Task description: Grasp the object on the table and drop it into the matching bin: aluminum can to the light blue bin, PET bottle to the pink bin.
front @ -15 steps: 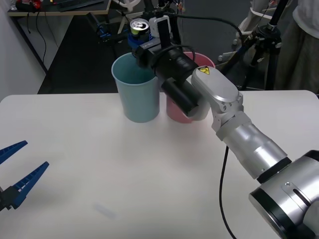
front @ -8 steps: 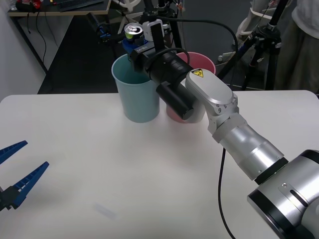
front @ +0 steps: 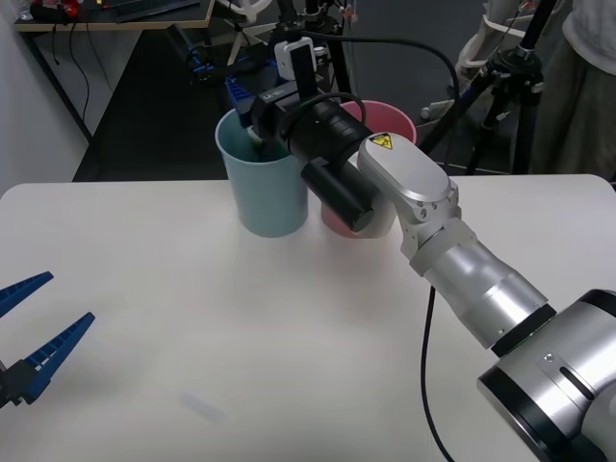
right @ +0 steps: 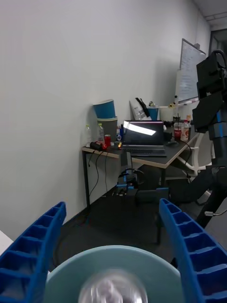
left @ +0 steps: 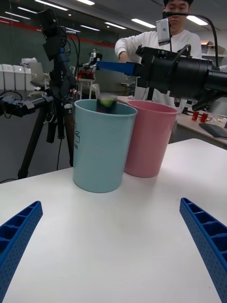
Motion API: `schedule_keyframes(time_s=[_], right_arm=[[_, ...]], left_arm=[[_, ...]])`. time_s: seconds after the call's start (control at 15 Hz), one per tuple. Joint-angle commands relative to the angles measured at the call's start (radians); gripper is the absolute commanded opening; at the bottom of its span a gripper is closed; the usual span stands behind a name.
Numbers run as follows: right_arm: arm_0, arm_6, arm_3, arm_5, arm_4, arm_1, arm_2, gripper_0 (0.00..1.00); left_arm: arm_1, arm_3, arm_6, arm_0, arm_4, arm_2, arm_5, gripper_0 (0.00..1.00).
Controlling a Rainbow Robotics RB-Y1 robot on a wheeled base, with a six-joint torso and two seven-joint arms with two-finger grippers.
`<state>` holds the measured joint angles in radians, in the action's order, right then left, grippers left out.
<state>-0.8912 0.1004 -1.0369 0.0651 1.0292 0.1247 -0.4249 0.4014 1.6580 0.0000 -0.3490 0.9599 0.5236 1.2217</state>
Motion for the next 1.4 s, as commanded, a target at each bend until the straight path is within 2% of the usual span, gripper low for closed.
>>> schedule_keyframes(time_s=[0.07, 0.73, 1.07, 1.4], right_arm=[[0.0, 0.001, 0.0, 0.002, 0.002, 0.001, 0.0, 1.0], [0.017, 0.001, -0.037, 0.028, 0.0, 0.003, 0.015, 1.0], [0.215, -0.004, -0.318, 0.048, 0.008, 0.078, 0.022, 1.0], [0.443, -0.004, -0.56, 0.108, -0.006, 0.22, 0.023, 1.0]], left_arm=[[0.0, 0.0, 0.0, 0.0, 0.0, 0.0, 0.0, 1.0], [0.0, 0.0, 0.0, 0.0, 0.0, 0.0, 0.0, 1.0], [0.0, 0.0, 0.0, 0.0, 0.0, 0.0, 0.0, 1.0], [0.0, 0.0, 0.0, 0.0, 0.0, 0.0, 0.0, 1.0]])
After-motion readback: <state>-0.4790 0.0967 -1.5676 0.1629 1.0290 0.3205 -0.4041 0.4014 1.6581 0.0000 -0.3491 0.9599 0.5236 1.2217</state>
